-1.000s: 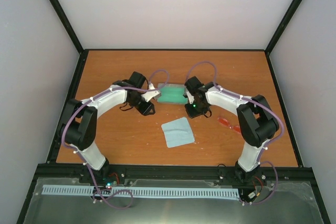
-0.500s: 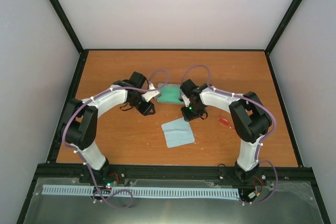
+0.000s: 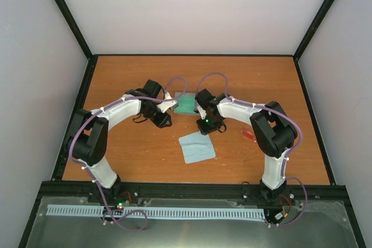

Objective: Organize the sunglasses
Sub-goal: Fold the glasses cleaning cloth at the center of the board.

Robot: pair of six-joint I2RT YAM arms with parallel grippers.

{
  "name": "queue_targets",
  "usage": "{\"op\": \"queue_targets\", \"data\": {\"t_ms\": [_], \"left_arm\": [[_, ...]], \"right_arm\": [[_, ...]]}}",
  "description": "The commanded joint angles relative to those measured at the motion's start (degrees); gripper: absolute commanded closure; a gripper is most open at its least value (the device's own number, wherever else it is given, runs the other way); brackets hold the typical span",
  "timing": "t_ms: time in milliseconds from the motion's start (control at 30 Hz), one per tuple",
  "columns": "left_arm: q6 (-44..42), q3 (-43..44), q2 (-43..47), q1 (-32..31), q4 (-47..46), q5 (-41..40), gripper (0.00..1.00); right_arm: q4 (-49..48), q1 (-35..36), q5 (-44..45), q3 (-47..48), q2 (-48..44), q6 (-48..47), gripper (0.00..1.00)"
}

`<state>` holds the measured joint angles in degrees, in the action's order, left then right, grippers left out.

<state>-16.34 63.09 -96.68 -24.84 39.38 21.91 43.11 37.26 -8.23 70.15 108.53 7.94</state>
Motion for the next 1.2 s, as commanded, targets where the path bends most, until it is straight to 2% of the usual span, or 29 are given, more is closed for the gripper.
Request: {"op": "queue_targets", "data": {"t_ms": [0,67,200,367,700,1033,1167], "left_arm": [[0.8,-0.2,1.0,-0.4,-1.1,-0.3,0.67],[0.8,-0.2,0.9,-0.4,-1.3,-0.2,0.67],[0.2,0.2,0.2,-0.4,-0.7,1.2,0.66],[0.0,0.9,-0.9,-1.3,0.1,1.5,0.65],[-0.3,2.3,-4.7,-10.7,1.0,-1.5,0.63],[1.5,6.0,-8.8,-11.6,-0.5,-5.5,0.63],[1.7,7.8,-10.3,-11.7,-0.5,-4.6,0.64]], "right_arm": [[-0.2,0.8,0.7,0.7,1.6,0.2,0.67],[-0.1,0.8,1.0,0.5,1.9,0.1,0.71],[-0.1,0.8,1.1,-0.2,2.0,0.1,0.88],[-0.1,0.8,1.0,-1.4,1.3,1.1,0.97],[-3.0,-0.1,6.5,-5.7,-3.7,6.7,0.97],[-4.3,-0.7,7.3,-6.5,-4.6,7.6,0.97],[-4.7,-0.8,6.9,-6.8,-4.5,7.6,0.97]]}}
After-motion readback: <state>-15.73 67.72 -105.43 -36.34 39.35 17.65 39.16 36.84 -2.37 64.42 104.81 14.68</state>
